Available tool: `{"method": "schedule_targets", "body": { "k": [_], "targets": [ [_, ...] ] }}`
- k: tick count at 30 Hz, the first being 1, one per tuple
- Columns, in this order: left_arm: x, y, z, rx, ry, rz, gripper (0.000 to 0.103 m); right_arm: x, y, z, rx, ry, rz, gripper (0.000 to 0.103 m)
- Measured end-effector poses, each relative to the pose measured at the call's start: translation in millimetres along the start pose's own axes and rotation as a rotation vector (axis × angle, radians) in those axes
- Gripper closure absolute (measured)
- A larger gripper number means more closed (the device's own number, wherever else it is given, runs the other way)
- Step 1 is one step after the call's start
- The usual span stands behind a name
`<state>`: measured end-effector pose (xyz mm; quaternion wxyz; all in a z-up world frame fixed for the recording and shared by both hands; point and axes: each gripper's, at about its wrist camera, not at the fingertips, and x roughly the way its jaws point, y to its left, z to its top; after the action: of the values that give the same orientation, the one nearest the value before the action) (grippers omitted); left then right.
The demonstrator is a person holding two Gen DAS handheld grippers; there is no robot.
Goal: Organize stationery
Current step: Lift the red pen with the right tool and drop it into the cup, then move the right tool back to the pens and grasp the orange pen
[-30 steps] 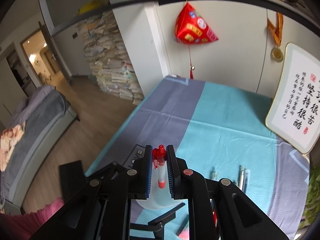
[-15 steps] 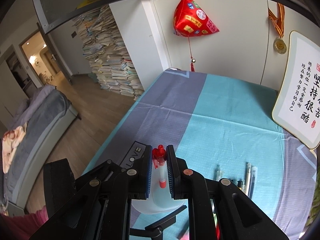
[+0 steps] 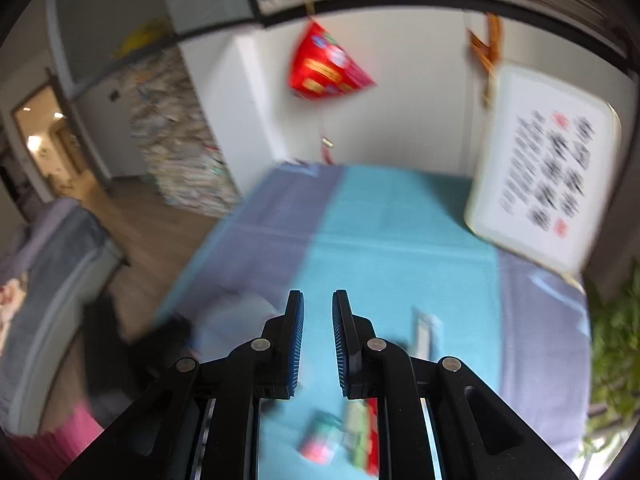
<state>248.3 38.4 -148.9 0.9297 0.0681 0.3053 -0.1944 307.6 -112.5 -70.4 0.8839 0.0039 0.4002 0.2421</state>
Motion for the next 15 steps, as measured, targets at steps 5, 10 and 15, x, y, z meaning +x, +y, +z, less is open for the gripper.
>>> {"method": "schedule_targets", "body": {
  "k": [5, 10, 15],
  "targets": [
    [0.0, -0.5, -0.1, -0.001, 0.001, 0.000, 0.030, 22.4, -43.2, -41.7, 0.086, 0.132, -0.111, 0.088],
    [1.2, -0.8, 0.0, -0.003, 0.008, -0.002, 0.030, 32.4, -71.6, -62.8, 0.159, 0.175, -0.131, 0.088],
    [2.5, -2.1, -1.0, -0.005, 0.017, -0.002, 0.030, 39.0, -64.9, -57.3, 0.128, 0.168, -0.097, 0.088]
  ]
}}
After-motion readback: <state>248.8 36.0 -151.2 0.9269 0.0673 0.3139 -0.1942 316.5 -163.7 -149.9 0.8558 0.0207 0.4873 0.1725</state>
